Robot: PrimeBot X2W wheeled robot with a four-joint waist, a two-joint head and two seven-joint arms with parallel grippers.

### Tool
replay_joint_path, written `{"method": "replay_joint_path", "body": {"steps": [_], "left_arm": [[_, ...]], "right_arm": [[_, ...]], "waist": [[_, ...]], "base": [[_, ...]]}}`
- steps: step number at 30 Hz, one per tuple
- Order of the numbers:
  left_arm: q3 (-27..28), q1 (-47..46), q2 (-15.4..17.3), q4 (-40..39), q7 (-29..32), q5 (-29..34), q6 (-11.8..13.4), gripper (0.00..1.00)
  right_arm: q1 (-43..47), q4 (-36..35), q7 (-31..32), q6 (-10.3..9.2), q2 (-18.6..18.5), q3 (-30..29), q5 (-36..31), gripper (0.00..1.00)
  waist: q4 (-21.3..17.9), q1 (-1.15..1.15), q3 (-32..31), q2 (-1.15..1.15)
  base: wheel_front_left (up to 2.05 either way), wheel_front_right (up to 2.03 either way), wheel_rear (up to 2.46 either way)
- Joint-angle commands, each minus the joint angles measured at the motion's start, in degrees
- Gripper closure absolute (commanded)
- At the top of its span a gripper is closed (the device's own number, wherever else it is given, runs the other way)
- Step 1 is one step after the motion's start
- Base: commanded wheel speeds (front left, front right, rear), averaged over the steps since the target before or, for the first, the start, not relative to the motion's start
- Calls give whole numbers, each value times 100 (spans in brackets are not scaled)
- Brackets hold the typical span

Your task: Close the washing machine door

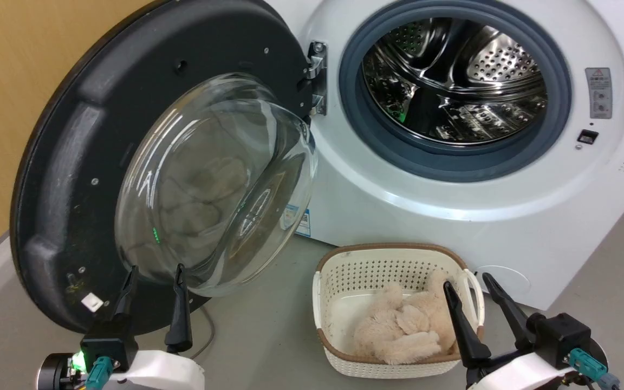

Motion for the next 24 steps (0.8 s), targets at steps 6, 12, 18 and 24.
{"method": "replay_joint_path", "body": {"steps": [6, 12, 18, 24], "left_arm": [[48, 116, 4, -78, -112, -65, 81, 0], [82, 147, 5, -121, -184, -101, 115, 0], [127, 183, 5, -139, -256, -123, 134, 0], [160, 208, 6, -145, -327, -151, 148, 0]], "right_arm": [[-176, 108, -109, 2, -82, 153, 175, 0], [-234, 178, -180, 3, -104, 245, 273, 0], [-269, 243, -252, 3, -112, 330, 367, 0], [-298, 300, -324, 3, -134, 396, 468, 0]], "waist": [[186, 0, 32, 0], [343, 0, 56, 0], [495, 0, 69, 0], [640, 0, 75, 0]], "base": [[0, 0, 0], [0, 0, 0], [0, 0, 0], [0, 0, 0]]}}
